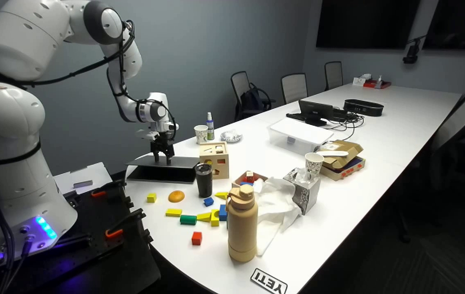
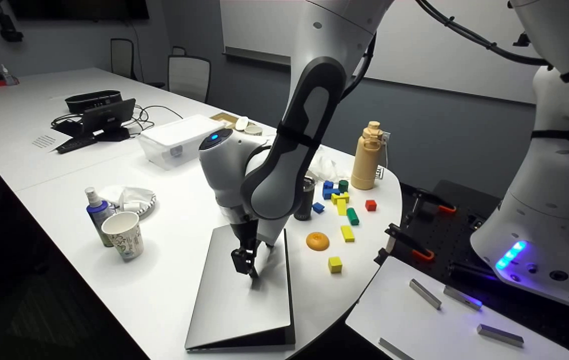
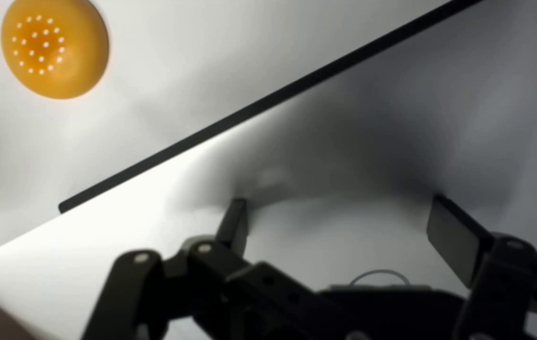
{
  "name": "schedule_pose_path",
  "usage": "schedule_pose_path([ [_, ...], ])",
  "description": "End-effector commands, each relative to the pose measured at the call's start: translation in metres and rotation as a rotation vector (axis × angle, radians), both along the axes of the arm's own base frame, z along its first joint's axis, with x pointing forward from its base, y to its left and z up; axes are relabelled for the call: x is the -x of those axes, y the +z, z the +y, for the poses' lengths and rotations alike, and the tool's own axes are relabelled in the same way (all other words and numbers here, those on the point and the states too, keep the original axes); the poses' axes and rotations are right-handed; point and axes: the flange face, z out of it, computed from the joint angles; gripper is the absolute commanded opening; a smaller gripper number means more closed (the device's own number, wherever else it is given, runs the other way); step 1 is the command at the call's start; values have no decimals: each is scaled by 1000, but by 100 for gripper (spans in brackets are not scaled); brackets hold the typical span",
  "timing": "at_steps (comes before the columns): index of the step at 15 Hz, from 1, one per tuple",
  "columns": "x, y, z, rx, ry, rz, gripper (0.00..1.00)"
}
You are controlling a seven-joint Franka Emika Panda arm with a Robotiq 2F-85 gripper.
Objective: Close the laptop
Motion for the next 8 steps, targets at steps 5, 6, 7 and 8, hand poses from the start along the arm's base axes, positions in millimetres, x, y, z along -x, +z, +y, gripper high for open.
schedule_pose_path([
  [5, 15, -14, -3, 11, -22, -3, 100],
  [6, 16, -16, -4, 13, -24, -1, 100],
  [7, 17, -18, -5, 17, -26, 1, 100],
  [8, 17, -19, -6, 18, -29, 1, 100],
])
